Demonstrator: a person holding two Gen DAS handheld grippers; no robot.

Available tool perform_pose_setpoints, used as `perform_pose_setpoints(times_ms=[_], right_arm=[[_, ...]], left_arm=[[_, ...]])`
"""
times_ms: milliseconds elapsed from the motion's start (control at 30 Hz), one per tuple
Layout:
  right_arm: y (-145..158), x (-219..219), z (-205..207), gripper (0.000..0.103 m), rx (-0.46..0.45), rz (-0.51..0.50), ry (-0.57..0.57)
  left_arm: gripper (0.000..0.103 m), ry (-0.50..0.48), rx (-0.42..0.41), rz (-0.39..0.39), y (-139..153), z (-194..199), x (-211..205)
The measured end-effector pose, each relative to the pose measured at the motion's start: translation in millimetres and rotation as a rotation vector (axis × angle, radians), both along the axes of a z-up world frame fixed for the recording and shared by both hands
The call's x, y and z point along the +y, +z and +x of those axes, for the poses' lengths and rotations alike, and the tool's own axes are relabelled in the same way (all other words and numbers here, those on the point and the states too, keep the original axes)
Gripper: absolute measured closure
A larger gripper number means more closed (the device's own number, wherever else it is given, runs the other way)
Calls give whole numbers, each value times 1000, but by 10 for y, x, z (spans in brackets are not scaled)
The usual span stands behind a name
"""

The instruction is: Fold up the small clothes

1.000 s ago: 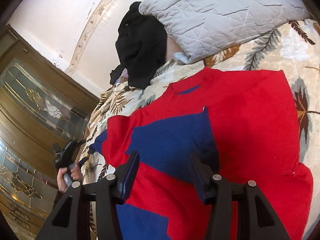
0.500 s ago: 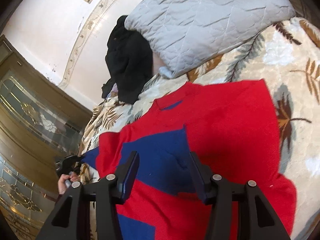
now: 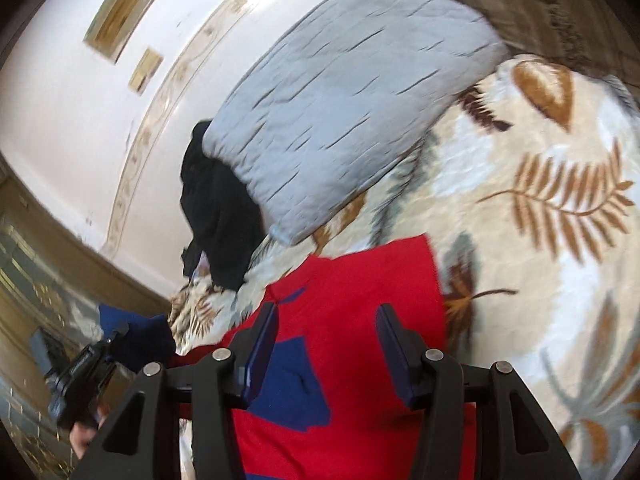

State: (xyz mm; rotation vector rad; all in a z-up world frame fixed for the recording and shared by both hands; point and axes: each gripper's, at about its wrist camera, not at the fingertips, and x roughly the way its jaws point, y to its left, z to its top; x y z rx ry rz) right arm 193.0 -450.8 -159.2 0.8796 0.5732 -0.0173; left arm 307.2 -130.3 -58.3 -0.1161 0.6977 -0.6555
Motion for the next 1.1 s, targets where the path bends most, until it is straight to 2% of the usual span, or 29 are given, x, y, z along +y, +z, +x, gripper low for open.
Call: perform_pose_setpoints(times_ms=[67,100,133,167,233,267,367,467,533,633,700,767,900,967,1067,1100], right_arm=[[-14,-134,-41,46,5,22,-13],[-23,-199,-51,41,9,36,-14],[-31,-246,-66,38,14,49,-16],[-44,-295,-80,33,17,66,-22],[-67,-377,-129,31,11,102,-33],[-71,-392,-127,31,12,111,-28],[-106,-361,-72,31,35,119,1],[-168,-280,41,31,78,118,45],[-204,-226,120,31,119,79,59],[-270,-174,216,34,141,43,93],[-309,-122,293,51,152,38,133],[-346,-31,371,61,187,10,159],[-530,213,583,62,295,-39,206],[-661,264,657,64,352,-55,207],[-699,258,688,65,357,-73,191],[-667,257,670,61,347,-71,189]], left_arm=[[87,-77,37,24,-72,-124,-300],[84,-127,47,44,-96,-202,-432],[75,-148,41,52,-87,-281,-485],[61,-152,17,59,-55,-363,-494],[41,-108,-33,39,40,-478,-374],[39,-78,-44,23,72,-494,-267],[39,18,-18,-1,20,-477,26],[39,122,38,47,-205,-349,285],[39,187,82,92,-396,-207,437],[39,222,111,160,-649,-121,527],[39,236,159,226,-880,-30,558],[39,268,200,286,-1068,38,614],[39,316,303,363,-1407,182,744],[39,310,314,400,-1486,194,742],[39,304,294,375,-1420,161,772],[39,302,273,355,-1358,145,779]])
